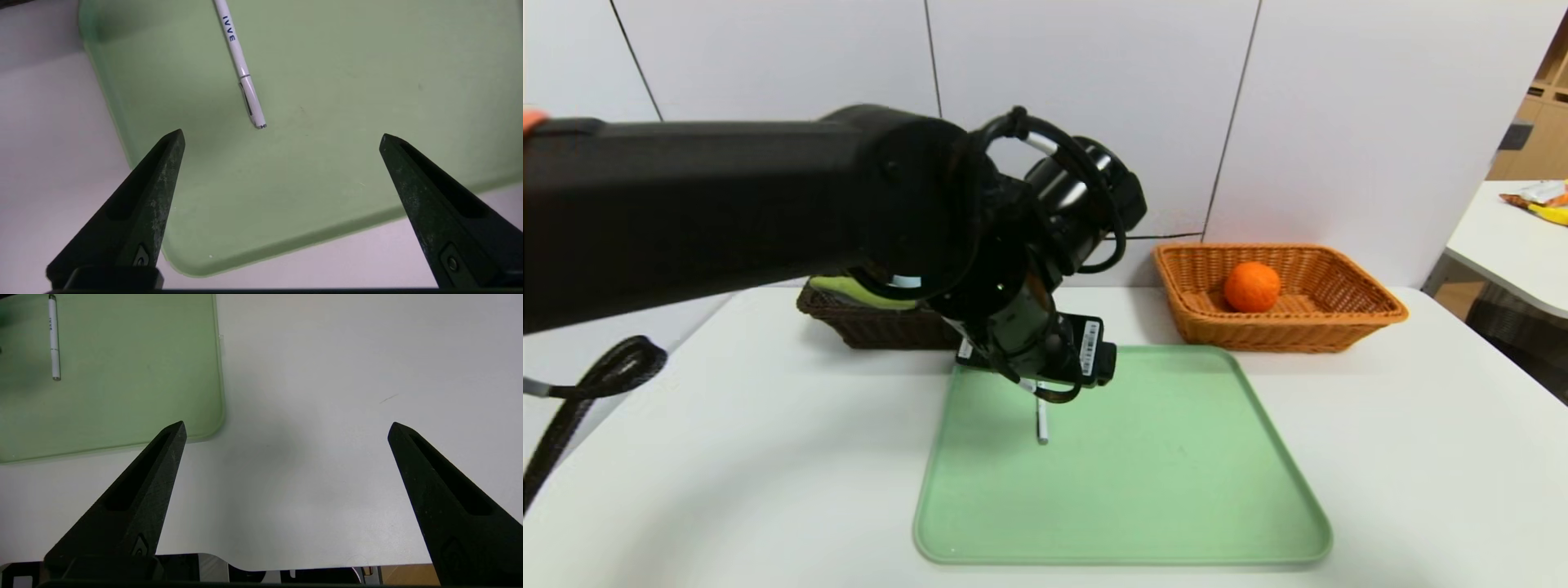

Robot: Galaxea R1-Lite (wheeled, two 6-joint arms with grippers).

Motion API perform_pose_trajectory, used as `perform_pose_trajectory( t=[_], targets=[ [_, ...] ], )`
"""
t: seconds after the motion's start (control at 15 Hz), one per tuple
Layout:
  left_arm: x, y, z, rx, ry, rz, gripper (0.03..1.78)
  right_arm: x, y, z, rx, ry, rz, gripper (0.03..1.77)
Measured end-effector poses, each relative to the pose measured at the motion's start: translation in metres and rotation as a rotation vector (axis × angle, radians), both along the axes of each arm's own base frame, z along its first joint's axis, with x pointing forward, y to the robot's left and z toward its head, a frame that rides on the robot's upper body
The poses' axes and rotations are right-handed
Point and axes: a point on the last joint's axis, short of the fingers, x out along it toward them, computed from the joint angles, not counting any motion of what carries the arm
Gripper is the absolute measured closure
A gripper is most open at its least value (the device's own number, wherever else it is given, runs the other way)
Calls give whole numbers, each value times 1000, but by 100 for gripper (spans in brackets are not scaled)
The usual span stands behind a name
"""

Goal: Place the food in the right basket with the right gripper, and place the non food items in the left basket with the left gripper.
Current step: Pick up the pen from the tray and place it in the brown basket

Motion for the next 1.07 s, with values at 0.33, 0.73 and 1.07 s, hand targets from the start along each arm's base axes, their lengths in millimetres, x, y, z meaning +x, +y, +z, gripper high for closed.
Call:
perform_pose_trajectory(
  t=[0.33, 0.73, 1.07],
  targets=[
    [15, -10, -38, 38, 109, 108, 12, 0, 0, 0, 3, 0, -6, 10],
    [24, -19, -54, 42, 111, 118, 12, -8, -1, 1, 4, -26, -10, 10],
    [39, -16, -62, 34, 97, 140, 12, -14, -2, -1, 5, -37, -10, 10]
  ],
)
